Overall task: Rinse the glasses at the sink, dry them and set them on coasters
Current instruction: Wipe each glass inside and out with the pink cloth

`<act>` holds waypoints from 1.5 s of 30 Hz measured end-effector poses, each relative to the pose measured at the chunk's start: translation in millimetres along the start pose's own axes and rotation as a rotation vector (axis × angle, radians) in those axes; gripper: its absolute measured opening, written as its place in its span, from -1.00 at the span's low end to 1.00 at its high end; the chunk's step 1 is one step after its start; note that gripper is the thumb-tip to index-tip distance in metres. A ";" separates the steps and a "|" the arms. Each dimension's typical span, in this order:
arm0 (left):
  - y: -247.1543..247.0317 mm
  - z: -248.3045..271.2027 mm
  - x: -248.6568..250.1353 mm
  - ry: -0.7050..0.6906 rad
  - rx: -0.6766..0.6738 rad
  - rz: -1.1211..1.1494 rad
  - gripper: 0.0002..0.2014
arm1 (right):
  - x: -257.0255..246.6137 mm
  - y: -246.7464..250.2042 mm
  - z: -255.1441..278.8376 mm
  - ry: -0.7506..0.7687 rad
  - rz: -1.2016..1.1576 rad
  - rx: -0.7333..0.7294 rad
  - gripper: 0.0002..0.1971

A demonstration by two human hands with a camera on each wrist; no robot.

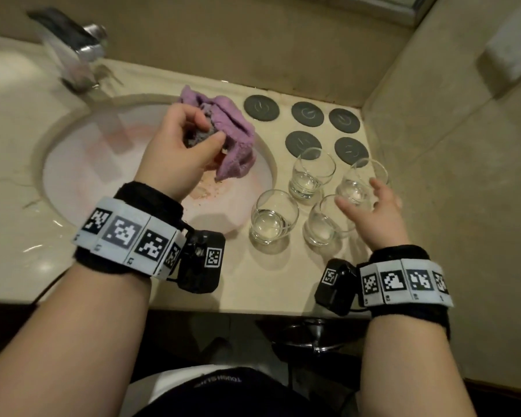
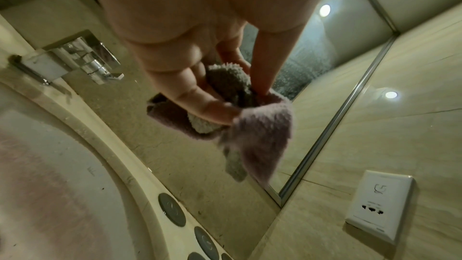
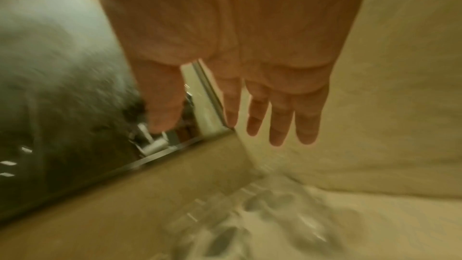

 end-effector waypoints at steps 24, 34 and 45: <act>325.3 32.7 -3.6 0.267 0.340 -0.890 -0.82 | -226.6 -306.0 98.1 0.082 -0.790 -0.629 -0.45; 412.8 45.3 -81.9 0.851 -0.004 -1.329 -0.57 | -237.6 -390.6 128.6 0.012 -0.707 -0.573 -0.26; 419.9 36.3 -93.4 0.773 0.012 -1.150 -0.69 | -223.6 -383.2 129.6 -0.233 -1.122 -0.544 -0.73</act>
Point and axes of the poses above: each hand's wrist, its own z-axis away from the middle knuckle, its own y-axis out of the back of the hand, x = y × z, the point moved 4 cm from there along -z, towards the middle knuckle, and after that the axes turned 11 degrees about -z, right-handed, at the moved point
